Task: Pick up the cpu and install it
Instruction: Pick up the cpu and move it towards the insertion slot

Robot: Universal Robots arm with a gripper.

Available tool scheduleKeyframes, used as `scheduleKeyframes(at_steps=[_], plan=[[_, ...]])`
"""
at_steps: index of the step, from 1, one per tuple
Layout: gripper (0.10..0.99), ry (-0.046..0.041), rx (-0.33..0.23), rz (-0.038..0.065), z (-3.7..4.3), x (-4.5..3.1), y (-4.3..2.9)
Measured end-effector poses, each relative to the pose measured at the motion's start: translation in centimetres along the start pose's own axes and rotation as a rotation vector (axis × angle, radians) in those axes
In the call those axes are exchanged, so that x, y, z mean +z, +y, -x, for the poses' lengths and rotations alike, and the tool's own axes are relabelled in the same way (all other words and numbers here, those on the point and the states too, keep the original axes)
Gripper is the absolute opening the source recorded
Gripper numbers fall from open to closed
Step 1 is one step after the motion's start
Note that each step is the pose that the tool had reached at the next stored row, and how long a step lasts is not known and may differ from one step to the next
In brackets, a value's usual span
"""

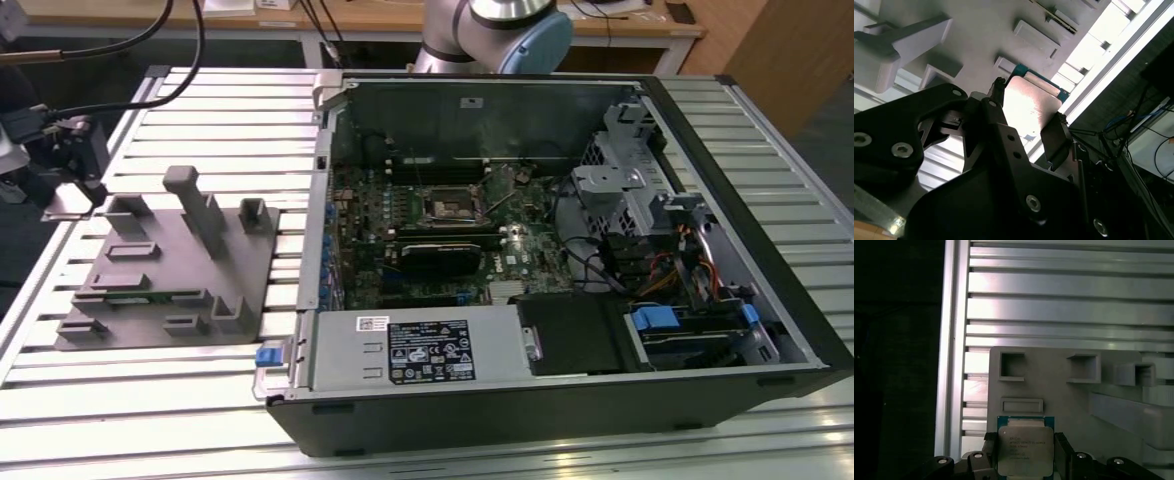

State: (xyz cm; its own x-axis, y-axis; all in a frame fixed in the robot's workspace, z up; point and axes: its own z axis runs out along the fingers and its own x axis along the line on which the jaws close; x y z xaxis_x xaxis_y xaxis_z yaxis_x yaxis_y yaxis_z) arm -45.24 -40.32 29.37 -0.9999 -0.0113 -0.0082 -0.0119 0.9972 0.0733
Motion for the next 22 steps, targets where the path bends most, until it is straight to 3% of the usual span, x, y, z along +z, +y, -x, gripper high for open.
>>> scheduleKeyframes(at_steps=[14, 22], plan=[[0.545, 0.0000, 0.000, 0.000, 0.01, -0.91, 0.07], [0.545, 0.0000, 0.000, 0.000, 0.02, -2.03, 0.15]])
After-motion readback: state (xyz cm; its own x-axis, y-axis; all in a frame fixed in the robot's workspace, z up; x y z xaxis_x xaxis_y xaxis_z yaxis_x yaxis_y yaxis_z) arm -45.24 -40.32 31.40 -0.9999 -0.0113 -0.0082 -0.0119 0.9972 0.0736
